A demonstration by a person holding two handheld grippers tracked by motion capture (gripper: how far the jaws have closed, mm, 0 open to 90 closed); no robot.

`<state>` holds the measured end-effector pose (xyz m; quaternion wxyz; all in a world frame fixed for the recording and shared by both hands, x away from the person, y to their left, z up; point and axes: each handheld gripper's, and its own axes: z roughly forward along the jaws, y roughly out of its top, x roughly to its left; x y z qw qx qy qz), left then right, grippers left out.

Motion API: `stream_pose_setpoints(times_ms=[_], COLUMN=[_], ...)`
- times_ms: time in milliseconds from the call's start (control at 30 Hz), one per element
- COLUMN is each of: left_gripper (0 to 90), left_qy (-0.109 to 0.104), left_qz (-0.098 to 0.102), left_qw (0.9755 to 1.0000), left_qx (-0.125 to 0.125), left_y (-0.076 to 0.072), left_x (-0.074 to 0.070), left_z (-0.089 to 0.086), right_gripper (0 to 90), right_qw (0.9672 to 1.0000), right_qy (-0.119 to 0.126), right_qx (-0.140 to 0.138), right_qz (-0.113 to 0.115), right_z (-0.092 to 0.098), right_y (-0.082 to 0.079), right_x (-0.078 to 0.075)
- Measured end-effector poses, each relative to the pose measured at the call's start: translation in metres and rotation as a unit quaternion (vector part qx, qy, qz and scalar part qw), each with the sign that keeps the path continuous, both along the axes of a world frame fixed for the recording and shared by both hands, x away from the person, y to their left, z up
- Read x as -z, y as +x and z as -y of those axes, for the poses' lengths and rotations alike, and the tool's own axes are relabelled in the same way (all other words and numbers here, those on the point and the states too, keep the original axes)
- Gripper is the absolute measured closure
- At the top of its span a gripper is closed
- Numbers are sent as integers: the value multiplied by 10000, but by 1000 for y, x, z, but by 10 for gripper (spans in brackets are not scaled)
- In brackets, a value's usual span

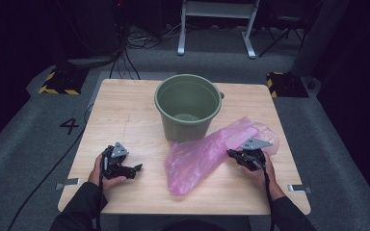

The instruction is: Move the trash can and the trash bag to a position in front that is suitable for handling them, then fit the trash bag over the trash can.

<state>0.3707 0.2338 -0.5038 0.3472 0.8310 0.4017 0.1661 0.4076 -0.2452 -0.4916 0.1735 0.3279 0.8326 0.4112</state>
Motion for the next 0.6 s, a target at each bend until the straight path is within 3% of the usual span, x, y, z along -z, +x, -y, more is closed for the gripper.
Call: stream_pose_setpoints(times_ms=[600], left_gripper=[144], left_qy=[3], left_qz=[23], left_qw=[10000], left_qx=[2], left_y=[2], left_x=[0], left_z=[0], right_gripper=[897], right_qw=[9978], right_qy=[358], right_qx=[-28], right_qz=[554], right_z=[12], right_y=[-15], right_x=[-27])
